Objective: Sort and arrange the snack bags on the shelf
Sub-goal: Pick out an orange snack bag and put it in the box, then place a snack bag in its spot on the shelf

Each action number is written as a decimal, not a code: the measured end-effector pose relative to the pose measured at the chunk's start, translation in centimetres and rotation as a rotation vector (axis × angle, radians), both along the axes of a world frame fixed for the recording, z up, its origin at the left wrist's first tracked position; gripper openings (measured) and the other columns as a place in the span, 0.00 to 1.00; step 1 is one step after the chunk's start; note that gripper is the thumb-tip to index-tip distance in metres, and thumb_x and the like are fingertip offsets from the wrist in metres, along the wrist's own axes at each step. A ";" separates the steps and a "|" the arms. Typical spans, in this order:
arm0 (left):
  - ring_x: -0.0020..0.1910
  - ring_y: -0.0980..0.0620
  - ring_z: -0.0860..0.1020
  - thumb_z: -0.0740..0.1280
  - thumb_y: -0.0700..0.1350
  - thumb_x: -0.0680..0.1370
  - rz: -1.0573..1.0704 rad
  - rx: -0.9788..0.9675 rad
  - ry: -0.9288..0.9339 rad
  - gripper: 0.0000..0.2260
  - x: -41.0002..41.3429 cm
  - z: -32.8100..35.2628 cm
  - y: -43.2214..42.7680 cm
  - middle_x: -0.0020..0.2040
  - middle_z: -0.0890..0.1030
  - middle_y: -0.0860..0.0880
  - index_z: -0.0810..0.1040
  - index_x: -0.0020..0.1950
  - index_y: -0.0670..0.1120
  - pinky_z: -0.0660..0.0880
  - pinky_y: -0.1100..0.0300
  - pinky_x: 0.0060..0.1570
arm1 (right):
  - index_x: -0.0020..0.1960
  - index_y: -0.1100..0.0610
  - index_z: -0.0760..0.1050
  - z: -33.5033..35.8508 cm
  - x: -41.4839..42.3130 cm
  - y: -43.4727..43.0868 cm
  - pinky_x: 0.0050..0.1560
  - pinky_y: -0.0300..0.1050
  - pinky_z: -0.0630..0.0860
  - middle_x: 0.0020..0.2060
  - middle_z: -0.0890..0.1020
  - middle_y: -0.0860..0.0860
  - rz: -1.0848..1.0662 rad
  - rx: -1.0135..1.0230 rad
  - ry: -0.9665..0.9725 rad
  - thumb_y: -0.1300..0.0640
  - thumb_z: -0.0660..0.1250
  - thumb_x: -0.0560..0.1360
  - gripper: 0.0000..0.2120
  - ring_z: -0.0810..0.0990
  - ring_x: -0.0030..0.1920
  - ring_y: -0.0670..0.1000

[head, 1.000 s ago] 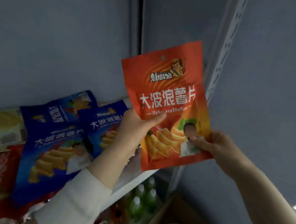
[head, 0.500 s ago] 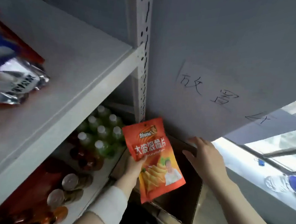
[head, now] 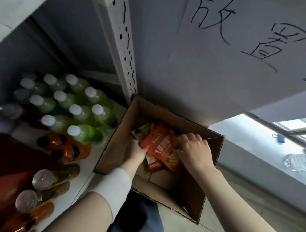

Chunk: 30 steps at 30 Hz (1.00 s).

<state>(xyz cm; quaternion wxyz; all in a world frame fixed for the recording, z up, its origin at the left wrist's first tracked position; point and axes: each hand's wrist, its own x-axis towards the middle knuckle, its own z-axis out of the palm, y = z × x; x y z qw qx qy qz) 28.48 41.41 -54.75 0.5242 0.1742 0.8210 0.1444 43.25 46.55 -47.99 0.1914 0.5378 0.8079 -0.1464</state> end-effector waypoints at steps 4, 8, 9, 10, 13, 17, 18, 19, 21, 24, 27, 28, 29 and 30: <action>0.64 0.44 0.72 0.64 0.47 0.78 -0.594 0.077 0.348 0.19 -1.0 5.7 1.0 0.66 0.74 0.44 0.68 0.68 0.44 0.71 0.52 0.60 | 0.69 0.53 0.64 2.1 -0.6 0.3 0.60 0.49 0.67 0.62 0.72 0.53 0.040 0.019 -0.029 0.54 0.58 0.77 0.20 0.69 0.65 0.57; 0.66 0.43 0.69 0.62 0.46 0.79 -0.992 0.156 0.736 0.20 -1.1 14.6 1.2 0.67 0.71 0.43 0.64 0.70 0.44 0.67 0.52 0.62 | 0.68 0.53 0.65 7.6 -1.2 0.4 0.62 0.49 0.66 0.64 0.72 0.53 0.045 0.086 -0.004 0.54 0.59 0.77 0.20 0.68 0.65 0.57; 0.66 0.43 0.69 0.61 0.45 0.79 -1.007 0.175 0.786 0.19 -1.1 16.9 1.0 0.66 0.72 0.42 0.64 0.69 0.44 0.68 0.51 0.62 | 0.68 0.53 0.65 9.5 -1.3 0.4 0.62 0.49 0.66 0.64 0.72 0.53 0.044 0.107 0.014 0.53 0.60 0.77 0.20 0.68 0.65 0.57; 0.65 0.42 0.70 0.61 0.45 0.79 -1.013 0.202 0.835 0.19 -1.1 19.4 0.7 0.66 0.72 0.41 0.65 0.69 0.43 0.68 0.51 0.61 | 0.68 0.53 0.65 11.5 -1.4 0.3 0.62 0.49 0.66 0.64 0.72 0.53 0.041 0.129 0.035 0.52 0.61 0.77 0.21 0.68 0.65 0.57; 0.63 0.41 0.71 0.61 0.44 0.80 -1.001 0.298 1.008 0.16 -1.1 27.2 -0.3 0.64 0.74 0.41 0.66 0.67 0.42 0.69 0.51 0.59 | 0.68 0.52 0.66 18.3 -2.1 0.2 0.62 0.49 0.66 0.64 0.72 0.52 0.062 0.221 0.088 0.50 0.62 0.76 0.22 0.69 0.65 0.56; 0.61 0.42 0.73 0.59 0.43 0.81 -0.933 0.407 1.144 0.12 -1.5 37.0 -1.9 0.60 0.76 0.43 0.68 0.64 0.43 0.70 0.52 0.55 | 0.70 0.50 0.64 28.0 -3.4 0.0 0.63 0.49 0.66 0.65 0.72 0.51 0.137 0.396 0.159 0.49 0.63 0.76 0.23 0.70 0.66 0.56; 0.59 0.43 0.74 0.59 0.43 0.81 -0.906 0.430 1.172 0.12 -1.9 39.2 -2.4 0.59 0.76 0.43 0.67 0.64 0.43 0.70 0.52 0.54 | 0.70 0.50 0.64 30.3 -3.8 -0.2 0.63 0.50 0.66 0.65 0.72 0.51 0.158 0.445 0.182 0.49 0.63 0.76 0.23 0.71 0.65 0.56; 0.58 0.44 0.75 0.60 0.44 0.81 -0.872 0.446 1.206 0.13 -2.4 41.2 -2.9 0.59 0.76 0.44 0.67 0.65 0.44 0.71 0.53 0.52 | 0.70 0.50 0.64 32.6 -4.3 -0.4 0.62 0.50 0.67 0.65 0.72 0.51 0.180 0.492 0.205 0.49 0.63 0.76 0.23 0.71 0.65 0.55; 0.58 0.44 0.75 0.60 0.45 0.80 -0.779 0.442 1.275 0.14 -4.3 44.6 -4.2 0.59 0.76 0.44 0.66 0.65 0.44 0.71 0.53 0.49 | 0.70 0.49 0.64 36.7 -5.9 -1.1 0.62 0.49 0.67 0.65 0.73 0.50 0.232 0.572 0.255 0.48 0.62 0.76 0.23 0.71 0.65 0.55; 0.56 0.44 0.75 0.61 0.45 0.80 -0.603 0.377 1.357 0.12 -8.2 48.5 -6.5 0.57 0.76 0.44 0.67 0.62 0.44 0.64 0.54 0.41 | 0.70 0.49 0.64 41.4 -9.7 -2.5 0.63 0.51 0.68 0.65 0.73 0.51 0.335 0.644 0.355 0.49 0.62 0.77 0.22 0.72 0.65 0.56; 0.58 0.43 0.74 0.64 0.47 0.78 -0.457 0.277 1.421 0.16 -12.3 51.3 -9.7 0.59 0.76 0.44 0.66 0.63 0.44 0.62 0.55 0.40 | 0.70 0.50 0.65 44.4 -14.5 -4.3 0.63 0.51 0.67 0.66 0.73 0.51 0.463 0.640 0.465 0.50 0.62 0.77 0.22 0.72 0.64 0.56; 0.59 0.43 0.74 0.63 0.48 0.78 -0.413 0.242 1.420 0.17 -13.5 51.9 -10.8 0.60 0.75 0.44 0.66 0.65 0.44 0.62 0.55 0.41 | 0.70 0.50 0.65 45.1 -16.1 -4.9 0.63 0.50 0.67 0.66 0.73 0.51 0.501 0.628 0.490 0.49 0.62 0.77 0.22 0.72 0.64 0.57; 0.60 0.43 0.74 0.62 0.48 0.79 -0.368 0.212 1.412 0.18 -14.8 52.3 -11.9 0.61 0.75 0.44 0.65 0.67 0.44 0.62 0.54 0.42 | 0.69 0.51 0.65 45.7 -17.6 -5.5 0.63 0.50 0.67 0.66 0.73 0.51 0.534 0.612 0.512 0.49 0.62 0.77 0.22 0.72 0.64 0.57; 0.61 0.43 0.74 0.61 0.48 0.80 -0.323 0.191 1.398 0.18 -15.9 52.5 -12.9 0.62 0.75 0.44 0.65 0.68 0.45 0.63 0.54 0.42 | 0.69 0.51 0.66 46.0 -19.2 -6.1 0.62 0.50 0.68 0.65 0.74 0.51 0.566 0.588 0.539 0.48 0.62 0.77 0.21 0.73 0.63 0.57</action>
